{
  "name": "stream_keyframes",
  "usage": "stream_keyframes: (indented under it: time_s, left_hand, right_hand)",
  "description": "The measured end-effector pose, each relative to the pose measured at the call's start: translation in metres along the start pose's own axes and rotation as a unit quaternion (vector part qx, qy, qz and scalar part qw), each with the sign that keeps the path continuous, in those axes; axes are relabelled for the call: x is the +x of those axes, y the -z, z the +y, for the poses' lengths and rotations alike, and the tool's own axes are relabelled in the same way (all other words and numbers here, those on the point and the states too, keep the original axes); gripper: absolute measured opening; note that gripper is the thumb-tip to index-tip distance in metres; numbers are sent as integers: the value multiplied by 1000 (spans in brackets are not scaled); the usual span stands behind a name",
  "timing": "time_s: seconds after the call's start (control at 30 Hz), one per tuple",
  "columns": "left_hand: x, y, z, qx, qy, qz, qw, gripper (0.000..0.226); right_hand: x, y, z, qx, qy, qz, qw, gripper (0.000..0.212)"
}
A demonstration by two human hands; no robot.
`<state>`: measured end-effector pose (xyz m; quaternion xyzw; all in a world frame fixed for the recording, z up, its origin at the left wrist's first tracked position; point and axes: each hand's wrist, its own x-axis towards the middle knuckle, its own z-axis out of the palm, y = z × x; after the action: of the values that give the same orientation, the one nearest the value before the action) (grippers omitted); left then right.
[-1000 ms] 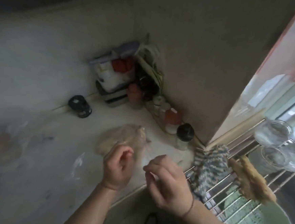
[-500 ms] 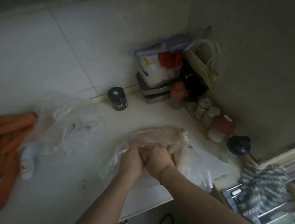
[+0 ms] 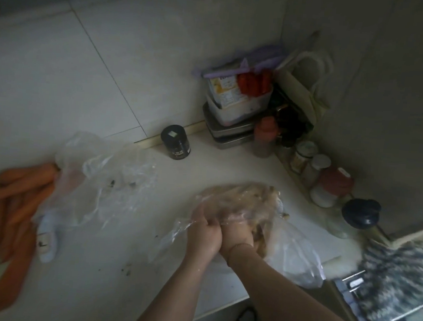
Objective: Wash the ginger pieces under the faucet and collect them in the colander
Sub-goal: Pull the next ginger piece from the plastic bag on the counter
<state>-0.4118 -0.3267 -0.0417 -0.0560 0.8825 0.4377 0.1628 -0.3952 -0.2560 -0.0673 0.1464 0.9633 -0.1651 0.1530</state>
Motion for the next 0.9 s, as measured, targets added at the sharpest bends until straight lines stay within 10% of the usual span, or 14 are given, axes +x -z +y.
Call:
stream_keyframes:
  time_s: [0.4, 0.6, 0.9]
  left_hand:
    - [-18, 5, -4, -169, 103, 2, 980, 24]
    - [-68, -28, 17, -458, 182, -84, 866, 56]
    - [-154, -124, 70, -434, -21, -204, 877, 33]
  right_hand:
    - [-53, 41, 10, 239, -55, 42, 969, 22]
    - [-110, 51, 46, 382, -59, 95, 917, 23]
    - [-197, 53, 166, 565, -107, 235, 784, 42]
